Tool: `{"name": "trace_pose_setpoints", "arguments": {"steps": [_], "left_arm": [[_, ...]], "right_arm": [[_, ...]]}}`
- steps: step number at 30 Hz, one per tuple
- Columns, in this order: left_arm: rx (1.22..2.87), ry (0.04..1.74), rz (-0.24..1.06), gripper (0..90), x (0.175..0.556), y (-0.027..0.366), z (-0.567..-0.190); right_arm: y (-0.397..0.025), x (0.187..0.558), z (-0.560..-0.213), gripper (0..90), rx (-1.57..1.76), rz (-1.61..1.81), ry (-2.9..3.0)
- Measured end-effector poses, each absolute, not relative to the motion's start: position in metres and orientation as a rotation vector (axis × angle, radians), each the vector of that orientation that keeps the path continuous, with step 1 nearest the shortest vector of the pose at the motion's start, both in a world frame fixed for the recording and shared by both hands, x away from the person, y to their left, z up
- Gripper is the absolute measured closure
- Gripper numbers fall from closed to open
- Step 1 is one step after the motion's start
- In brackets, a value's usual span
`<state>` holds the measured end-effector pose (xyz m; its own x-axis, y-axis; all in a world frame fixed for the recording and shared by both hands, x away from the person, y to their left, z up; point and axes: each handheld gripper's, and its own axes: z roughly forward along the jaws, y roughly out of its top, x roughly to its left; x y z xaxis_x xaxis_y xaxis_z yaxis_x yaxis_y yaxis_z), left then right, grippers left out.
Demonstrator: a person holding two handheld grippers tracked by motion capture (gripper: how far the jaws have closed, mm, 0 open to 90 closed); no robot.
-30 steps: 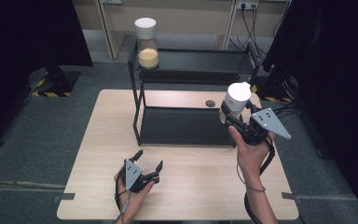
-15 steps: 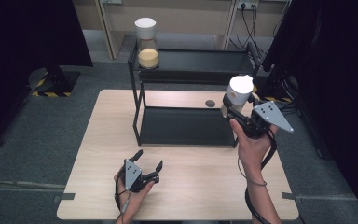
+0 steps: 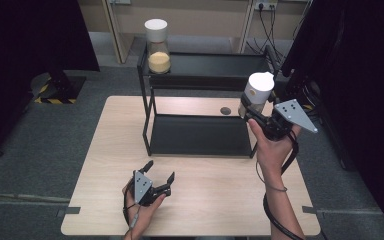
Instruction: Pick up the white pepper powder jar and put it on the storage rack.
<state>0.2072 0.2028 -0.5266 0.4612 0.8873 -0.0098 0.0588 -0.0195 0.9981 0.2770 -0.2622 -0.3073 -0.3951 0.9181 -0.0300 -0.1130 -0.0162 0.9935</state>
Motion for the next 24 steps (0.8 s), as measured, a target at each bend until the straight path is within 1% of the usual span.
{"name": "trace_pose_setpoints", "arguments": {"steps": [24], "left_arm": [[1.449, 0.890, 0.817, 12.8, 0.208, 0.203, -0.526]], "right_arm": [[-0.258, 0.295, -0.280, 30.5, 0.913, 1.549, 1.387]]}}
